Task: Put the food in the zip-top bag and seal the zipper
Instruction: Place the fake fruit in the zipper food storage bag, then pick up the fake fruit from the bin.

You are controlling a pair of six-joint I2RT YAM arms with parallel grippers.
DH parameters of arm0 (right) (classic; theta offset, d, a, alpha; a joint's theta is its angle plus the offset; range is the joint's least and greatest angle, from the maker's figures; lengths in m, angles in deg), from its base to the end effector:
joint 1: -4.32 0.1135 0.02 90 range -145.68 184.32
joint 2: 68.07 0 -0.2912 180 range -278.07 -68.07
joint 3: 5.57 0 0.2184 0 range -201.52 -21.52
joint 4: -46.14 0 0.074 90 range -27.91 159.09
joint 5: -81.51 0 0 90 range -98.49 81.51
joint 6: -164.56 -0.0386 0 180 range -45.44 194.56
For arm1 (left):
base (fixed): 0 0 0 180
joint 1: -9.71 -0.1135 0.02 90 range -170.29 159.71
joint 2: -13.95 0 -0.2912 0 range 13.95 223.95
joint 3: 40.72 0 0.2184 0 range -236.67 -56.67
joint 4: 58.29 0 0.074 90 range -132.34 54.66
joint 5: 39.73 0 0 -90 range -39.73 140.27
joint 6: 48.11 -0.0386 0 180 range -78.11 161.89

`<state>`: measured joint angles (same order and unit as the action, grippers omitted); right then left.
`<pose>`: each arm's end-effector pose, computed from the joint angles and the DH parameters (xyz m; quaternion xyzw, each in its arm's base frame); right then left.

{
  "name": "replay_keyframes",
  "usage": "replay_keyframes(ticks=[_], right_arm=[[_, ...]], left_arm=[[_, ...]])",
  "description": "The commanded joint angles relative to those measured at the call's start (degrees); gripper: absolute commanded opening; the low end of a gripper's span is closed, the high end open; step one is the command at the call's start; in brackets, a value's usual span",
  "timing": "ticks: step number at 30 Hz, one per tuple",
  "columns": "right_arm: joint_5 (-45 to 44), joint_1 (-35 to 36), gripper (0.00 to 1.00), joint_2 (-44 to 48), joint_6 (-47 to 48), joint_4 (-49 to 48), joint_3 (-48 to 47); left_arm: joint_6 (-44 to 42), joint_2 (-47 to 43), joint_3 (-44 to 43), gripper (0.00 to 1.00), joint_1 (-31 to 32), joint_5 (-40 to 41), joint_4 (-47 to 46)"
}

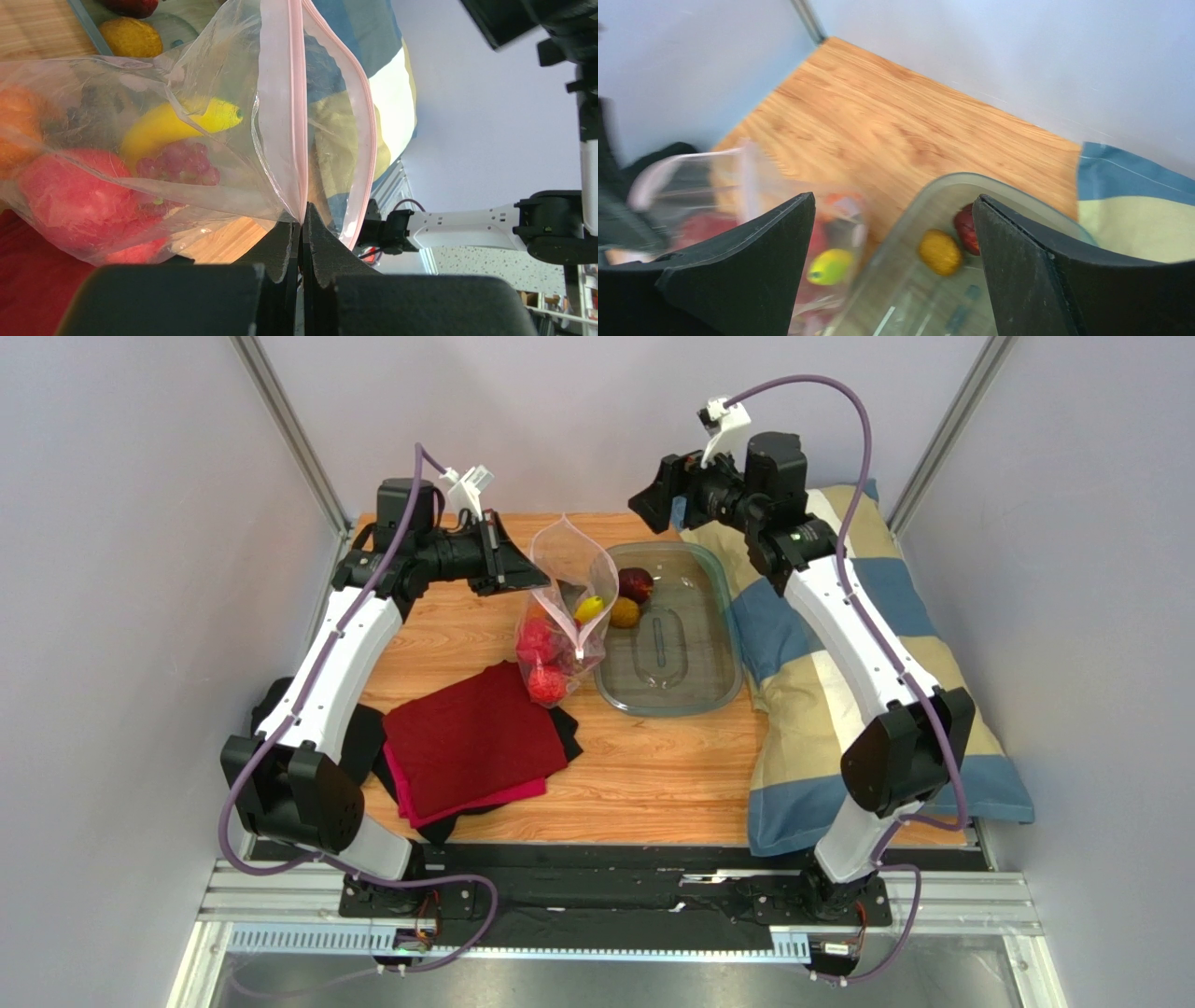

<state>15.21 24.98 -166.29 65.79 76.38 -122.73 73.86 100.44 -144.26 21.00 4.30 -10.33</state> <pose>0.3458 0.1470 0.4512 -0.2079 0.7393 0.3112 0.5599 0.2863 -0.0855 0.4164 0.0457 0.8225 -0.4831 0.2968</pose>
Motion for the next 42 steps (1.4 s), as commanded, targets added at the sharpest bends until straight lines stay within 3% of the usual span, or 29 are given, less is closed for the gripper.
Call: replay_keyframes(ticks=[1,5,6,20,42], right_arm=[[-4.8,0.0,0.88,-6.7,8.5,1.6,0.1],[-8.4,-0.1,0.92,-12.5,9.6,2.6,-1.8],[-9.2,-0.1,1.0,-13.7,9.4,2.3,-2.0],[-15.4,1.1,1.0,-29.8,6.0,-1.3,-8.7],[-20.0,2.3,0.98,-35.6,6.6,-4.4,-5.9]], left_arm=[[-0.2,-0.3,-2.4,0.0,0.2,-1.0,-1.5],[-0.4,-0.3,-2.2,0.0,0.1,-0.7,-1.5],[-0.5,-0.3,-2.2,0.0,0.1,-0.7,-1.3],[-1.1,1.0,-1.8,0.0,-0.4,-1.0,-0.5],[-2.4,1.7,-1.2,0.0,-1.2,-0.3,1.7]])
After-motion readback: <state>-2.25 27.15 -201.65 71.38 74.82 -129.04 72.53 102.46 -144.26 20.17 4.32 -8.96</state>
